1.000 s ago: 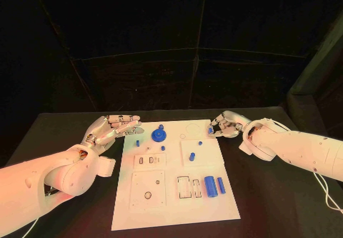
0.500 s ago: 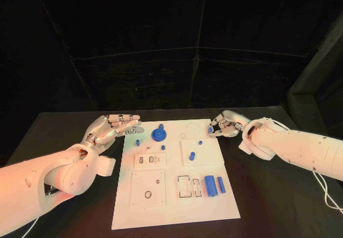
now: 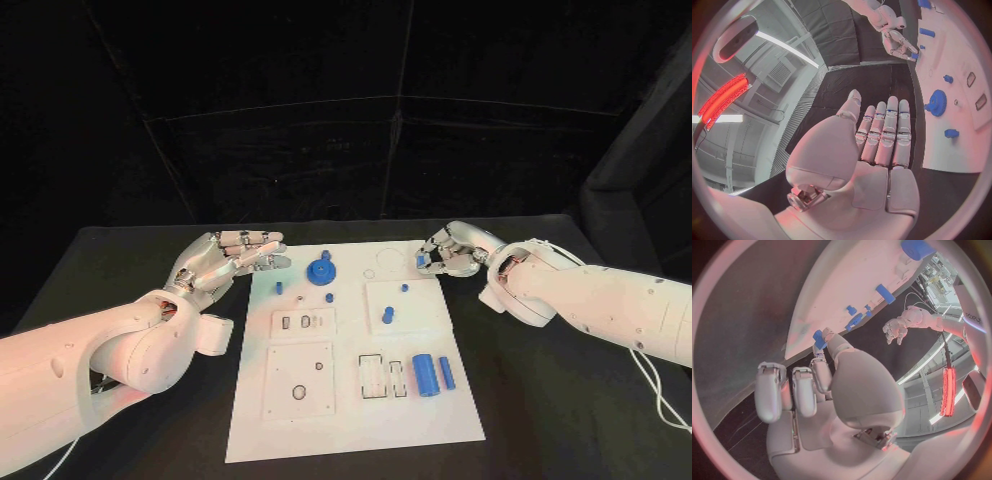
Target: Assemble the parts on the task board
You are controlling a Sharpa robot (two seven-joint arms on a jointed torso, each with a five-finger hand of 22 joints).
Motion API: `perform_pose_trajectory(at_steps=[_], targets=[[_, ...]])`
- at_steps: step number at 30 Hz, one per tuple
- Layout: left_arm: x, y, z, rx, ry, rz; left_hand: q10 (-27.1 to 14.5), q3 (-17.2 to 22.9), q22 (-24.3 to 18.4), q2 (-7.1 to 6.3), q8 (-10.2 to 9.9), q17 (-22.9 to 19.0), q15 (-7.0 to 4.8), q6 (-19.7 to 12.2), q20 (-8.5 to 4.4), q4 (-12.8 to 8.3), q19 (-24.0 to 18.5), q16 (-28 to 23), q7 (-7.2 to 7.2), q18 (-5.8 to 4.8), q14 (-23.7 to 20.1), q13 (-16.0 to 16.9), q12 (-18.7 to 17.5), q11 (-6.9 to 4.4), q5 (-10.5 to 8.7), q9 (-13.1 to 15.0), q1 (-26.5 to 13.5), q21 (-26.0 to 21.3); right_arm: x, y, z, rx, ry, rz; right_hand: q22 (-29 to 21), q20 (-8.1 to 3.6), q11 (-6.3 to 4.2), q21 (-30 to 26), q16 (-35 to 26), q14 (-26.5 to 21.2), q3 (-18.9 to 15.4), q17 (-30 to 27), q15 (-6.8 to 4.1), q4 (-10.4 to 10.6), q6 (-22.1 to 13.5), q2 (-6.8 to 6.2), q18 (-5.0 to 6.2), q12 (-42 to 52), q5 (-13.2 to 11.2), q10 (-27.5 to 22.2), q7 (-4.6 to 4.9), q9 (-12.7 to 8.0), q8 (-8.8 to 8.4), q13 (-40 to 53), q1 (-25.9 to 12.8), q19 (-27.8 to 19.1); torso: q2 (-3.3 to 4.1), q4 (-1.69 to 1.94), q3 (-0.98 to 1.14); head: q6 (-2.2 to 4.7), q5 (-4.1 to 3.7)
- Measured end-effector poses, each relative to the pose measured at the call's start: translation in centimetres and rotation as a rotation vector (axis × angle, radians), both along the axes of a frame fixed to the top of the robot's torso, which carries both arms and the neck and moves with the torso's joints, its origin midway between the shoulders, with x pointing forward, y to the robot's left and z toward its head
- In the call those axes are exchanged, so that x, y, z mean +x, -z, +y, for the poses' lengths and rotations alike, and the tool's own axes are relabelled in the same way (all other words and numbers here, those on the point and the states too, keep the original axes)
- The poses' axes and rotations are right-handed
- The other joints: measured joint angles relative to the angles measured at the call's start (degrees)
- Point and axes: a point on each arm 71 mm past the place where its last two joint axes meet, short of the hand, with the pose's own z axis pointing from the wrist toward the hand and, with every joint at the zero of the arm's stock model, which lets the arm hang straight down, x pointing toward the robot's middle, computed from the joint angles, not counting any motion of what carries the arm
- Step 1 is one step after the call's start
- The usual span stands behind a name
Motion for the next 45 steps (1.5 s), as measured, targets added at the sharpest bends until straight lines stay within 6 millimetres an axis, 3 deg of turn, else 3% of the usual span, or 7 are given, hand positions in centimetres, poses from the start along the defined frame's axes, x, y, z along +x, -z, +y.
perform_pose_trajectory(at_steps=[7,17,25,28,36,45], targets=[[0.0,0.0,0.0,-0.002,-0.002,0.002,0.00,0.00,0.00,0.00,0.00,0.00,0.00,0.00,0.00,0.00,0.00,0.00,0.00,0.00,0.00,0.00,0.00,0.00,0.00,0.00,0.00,0.00,-1.7,-0.8,3.0,0.047,-0.045,-0.003,0.00,0.00,0.00,0.00,0.00,0.00,0.30,0.00,0.00,0.17,-0.09,0.31,0.00,0.00,0.00,0.00,-0.09,-0.01,-0.01,0.01,-0.31,0.00,-0.30,-0.18,-0.05,-0.25,0.31],[0.3,0.1,0.4,-0.004,-0.017,0.008,0.00,0.00,-0.08,0.00,0.00,0.00,0.00,0.00,0.20,0.00,0.20,-0.23,0.00,0.00,0.00,0.00,0.00,0.00,0.00,0.00,0.00,0.00,-3.4,-1.6,10.5,0.073,-0.109,0.020,0.00,0.00,0.00,0.00,0.00,0.00,0.55,0.00,0.00,0.26,-0.18,0.44,0.00,0.00,-0.50,0.00,-0.18,-0.05,-0.19,0.00,-1.08,0.00,-1.09,-0.30,-0.29,-1.45,1.48],[0.7,0.2,0.9,-0.010,-0.039,0.014,0.00,0.06,-0.11,0.00,0.00,0.00,0.00,0.00,0.20,-0.25,0.20,-0.23,0.00,0.00,0.00,0.00,0.00,0.00,0.00,0.00,0.00,0.00,-3.8,-1.5,15.5,0.029,-0.174,-0.005,0.00,-0.12,0.00,0.00,0.00,0.00,0.83,0.04,0.01,0.25,-0.08,0.44,0.00,-0.01,-0.52,0.00,-0.08,-0.16,-0.52,0.01,-1.08,0.12,-1.58,0.03,-0.47,-2.41,2.15],[0.8,0.2,1.1,-0.011,-0.044,0.015,0.00,-0.01,-0.14,0.00,0.00,-0.03,0.00,0.00,0.20,-0.32,0.20,-0.23,0.00,0.00,0.00,0.00,0.00,0.00,0.00,0.00,0.00,-0.23,-4.4,-0.6,17.0,-0.007,-0.208,-0.001,0.00,-0.21,0.00,0.00,0.00,0.00,0.98,0.04,0.01,0.10,-0.05,0.36,0.00,-0.01,-0.64,0.00,-0.05,-0.17,-0.64,0.01,-1.16,0.21,-1.68,0.13,-0.55,-2.68,2.38],[1.0,0.0,1.1,-0.016,-0.049,0.014,0.22,-0.01,-0.20,0.00,0.00,-0.07,0.00,0.21,0.20,-0.32,0.20,-0.47,-0.21,0.01,0.00,0.00,0.00,-0.22,0.00,0.00,0.00,-0.24,-5.4,1.2,19.4,-0.083,-0.254,0.012,0.00,-0.20,0.00,0.00,0.00,0.00,0.98,0.03,0.01,0.10,-0.04,0.35,0.00,-0.02,-0.83,0.00,-0.03,-0.16,-0.68,0.01,-1.15,0.21,-1.71,0.14,-0.55,-2.92,2.95],[1.1,0.0,1.0,-0.018,-0.048,0.014,0.22,-0.01,-0.20,0.00,0.00,-0.07,0.00,0.21,0.20,-0.32,0.20,-0.46,-0.21,0.01,0.00,0.00,0.00,-0.22,0.00,0.00,0.00,-0.23,-5.6,2.0,20.6,-0.131,-0.268,0.016,0.00,-0.20,0.01,0.00,0.00,0.00,0.98,0.03,0.01,0.09,-0.05,0.26,0.00,-0.04,-0.85,0.00,-0.05,-0.20,-0.56,0.01,-1.23,0.21,-1.66,0.13,-0.51,-3.11,3.09]])
